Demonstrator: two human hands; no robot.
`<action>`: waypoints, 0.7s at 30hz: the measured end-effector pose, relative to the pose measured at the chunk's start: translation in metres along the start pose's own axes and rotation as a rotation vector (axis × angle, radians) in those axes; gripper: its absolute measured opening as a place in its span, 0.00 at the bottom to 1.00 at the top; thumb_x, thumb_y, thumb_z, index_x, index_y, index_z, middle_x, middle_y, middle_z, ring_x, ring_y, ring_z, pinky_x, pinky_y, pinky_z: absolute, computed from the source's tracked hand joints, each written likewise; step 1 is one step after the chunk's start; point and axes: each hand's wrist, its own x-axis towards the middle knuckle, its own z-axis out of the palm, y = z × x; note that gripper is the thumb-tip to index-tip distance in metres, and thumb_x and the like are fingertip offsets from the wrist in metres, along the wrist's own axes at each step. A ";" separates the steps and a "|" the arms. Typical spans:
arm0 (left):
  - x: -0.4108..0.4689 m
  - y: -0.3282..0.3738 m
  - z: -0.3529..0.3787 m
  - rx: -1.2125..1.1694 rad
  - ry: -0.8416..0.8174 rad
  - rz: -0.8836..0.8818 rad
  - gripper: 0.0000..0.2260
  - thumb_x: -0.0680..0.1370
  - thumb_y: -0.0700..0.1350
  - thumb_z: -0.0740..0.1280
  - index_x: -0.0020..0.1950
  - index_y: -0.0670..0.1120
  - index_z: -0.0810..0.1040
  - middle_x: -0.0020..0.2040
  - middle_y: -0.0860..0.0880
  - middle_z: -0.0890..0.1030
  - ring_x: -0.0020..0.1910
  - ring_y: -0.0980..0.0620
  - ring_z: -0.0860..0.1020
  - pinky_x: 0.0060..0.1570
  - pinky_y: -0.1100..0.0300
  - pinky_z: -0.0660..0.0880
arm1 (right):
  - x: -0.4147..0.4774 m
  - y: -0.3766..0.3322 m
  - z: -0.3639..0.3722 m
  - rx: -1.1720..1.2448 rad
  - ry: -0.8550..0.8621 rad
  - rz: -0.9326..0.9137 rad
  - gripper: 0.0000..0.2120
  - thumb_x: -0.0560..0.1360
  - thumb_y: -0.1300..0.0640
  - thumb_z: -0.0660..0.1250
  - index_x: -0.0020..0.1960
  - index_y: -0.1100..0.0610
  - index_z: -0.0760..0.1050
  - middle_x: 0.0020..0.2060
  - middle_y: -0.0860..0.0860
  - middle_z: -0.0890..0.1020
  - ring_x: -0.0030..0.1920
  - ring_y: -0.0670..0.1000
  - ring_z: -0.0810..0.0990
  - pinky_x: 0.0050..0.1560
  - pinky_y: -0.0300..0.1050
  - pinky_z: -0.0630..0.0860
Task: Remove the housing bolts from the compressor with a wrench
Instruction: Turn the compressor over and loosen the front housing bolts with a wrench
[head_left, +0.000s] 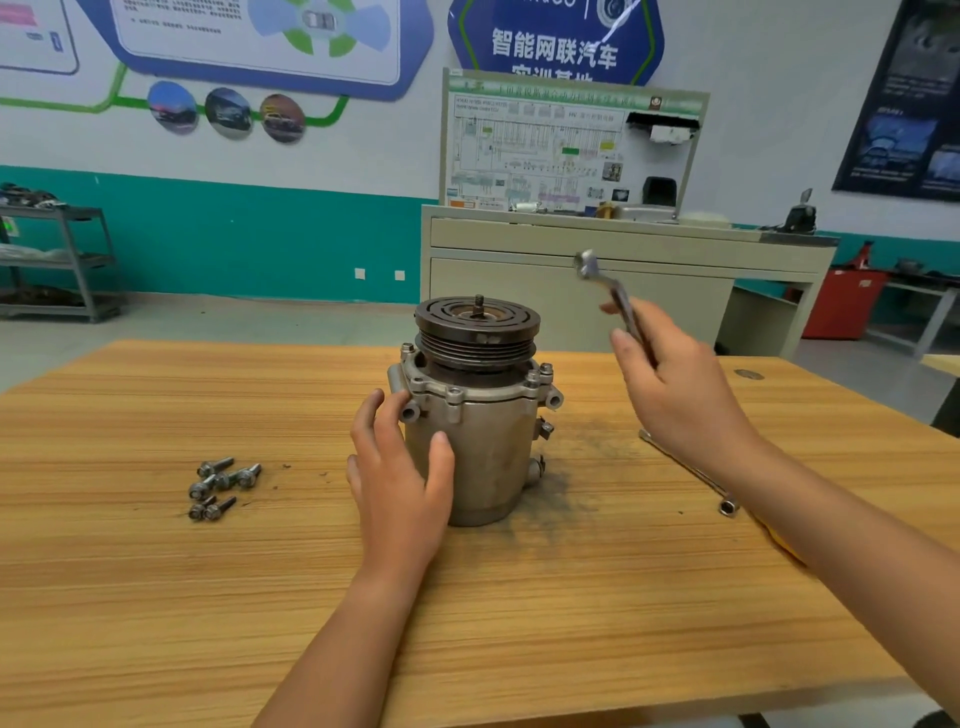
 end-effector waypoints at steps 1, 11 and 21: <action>0.000 0.000 0.000 0.002 0.000 -0.001 0.23 0.74 0.52 0.58 0.69 0.48 0.65 0.72 0.50 0.60 0.64 0.65 0.57 0.68 0.41 0.58 | -0.006 -0.004 -0.007 -0.114 -0.076 -0.017 0.11 0.80 0.57 0.56 0.60 0.53 0.71 0.25 0.46 0.69 0.25 0.46 0.68 0.25 0.43 0.63; -0.002 0.001 -0.003 0.008 0.006 0.006 0.23 0.74 0.51 0.58 0.69 0.49 0.66 0.71 0.49 0.61 0.65 0.63 0.58 0.67 0.44 0.57 | -0.011 -0.034 -0.005 -0.830 -0.456 -0.019 0.17 0.77 0.65 0.55 0.64 0.56 0.64 0.28 0.48 0.64 0.31 0.51 0.66 0.24 0.42 0.57; -0.001 -0.005 0.000 0.018 0.009 0.008 0.23 0.74 0.51 0.58 0.69 0.49 0.66 0.71 0.48 0.62 0.62 0.68 0.57 0.64 0.51 0.54 | 0.008 -0.062 -0.013 -1.122 -0.675 -0.216 0.14 0.78 0.63 0.56 0.63 0.62 0.67 0.29 0.50 0.60 0.29 0.51 0.65 0.26 0.42 0.64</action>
